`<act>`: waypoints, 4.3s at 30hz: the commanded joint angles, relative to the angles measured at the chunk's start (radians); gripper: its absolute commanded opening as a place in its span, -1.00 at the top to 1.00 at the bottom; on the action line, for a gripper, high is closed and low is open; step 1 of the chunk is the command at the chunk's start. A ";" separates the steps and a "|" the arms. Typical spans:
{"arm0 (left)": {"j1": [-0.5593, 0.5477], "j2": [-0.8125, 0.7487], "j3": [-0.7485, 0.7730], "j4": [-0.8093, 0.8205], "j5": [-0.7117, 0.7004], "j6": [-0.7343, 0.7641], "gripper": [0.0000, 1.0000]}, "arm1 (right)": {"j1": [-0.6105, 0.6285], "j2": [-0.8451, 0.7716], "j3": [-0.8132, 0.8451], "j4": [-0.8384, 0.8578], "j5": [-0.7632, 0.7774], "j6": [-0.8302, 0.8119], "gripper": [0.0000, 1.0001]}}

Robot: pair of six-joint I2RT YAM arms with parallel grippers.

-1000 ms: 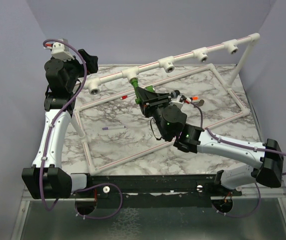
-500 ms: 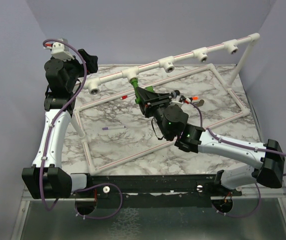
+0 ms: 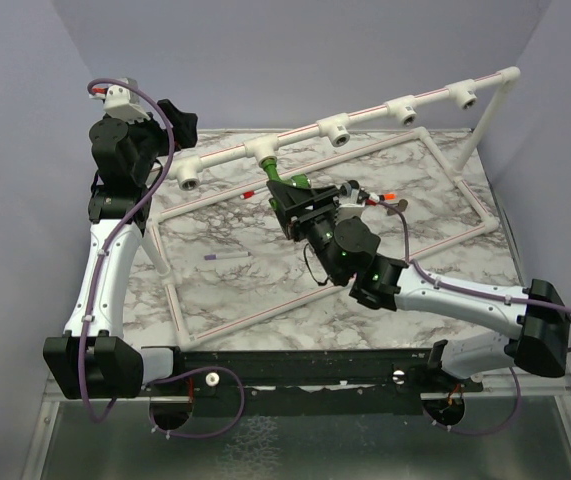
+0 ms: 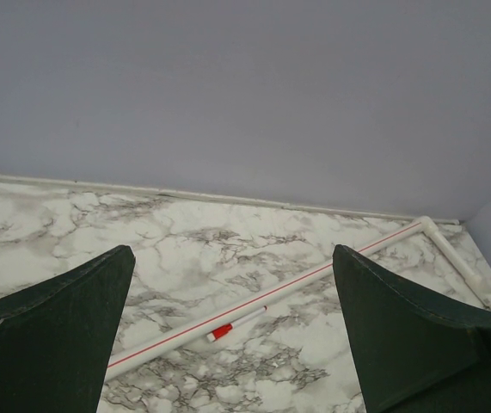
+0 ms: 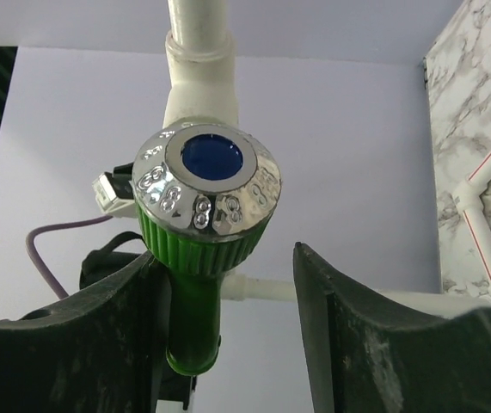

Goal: Install the water faucets

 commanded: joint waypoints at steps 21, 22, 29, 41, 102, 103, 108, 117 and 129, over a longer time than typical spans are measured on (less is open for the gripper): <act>0.004 0.064 -0.079 -0.182 0.028 -0.007 -0.98 | 0.020 -0.213 -0.101 -0.079 -0.175 -0.483 -0.22; 0.004 0.065 -0.079 -0.182 0.027 -0.007 -0.98 | 0.019 -0.228 -0.099 -0.091 -0.172 -0.523 -0.22; 0.004 0.066 -0.078 -0.183 0.030 -0.009 -0.98 | 0.019 -0.317 -0.087 -0.102 -0.170 -0.914 -0.23; 0.004 0.069 -0.079 -0.182 0.028 -0.009 -0.98 | 0.019 -0.366 -0.013 -0.150 -0.433 -1.862 -0.38; 0.004 0.068 -0.079 -0.182 0.030 -0.009 -0.98 | 0.071 0.086 0.101 0.209 -0.125 -2.648 0.98; 0.003 0.068 -0.079 -0.182 0.029 -0.009 -0.98 | 0.073 0.089 0.108 0.207 -0.118 -2.605 0.98; 0.004 0.068 -0.078 -0.183 0.029 -0.009 -0.98 | 0.074 0.090 0.131 0.221 -0.085 -2.350 0.98; 0.004 0.066 -0.078 -0.182 0.031 -0.009 -0.98 | 0.074 0.074 0.131 0.247 -0.067 -1.879 0.98; 0.004 0.065 -0.078 -0.182 0.037 -0.012 -0.98 | 0.074 0.088 0.109 0.281 0.069 -1.325 0.98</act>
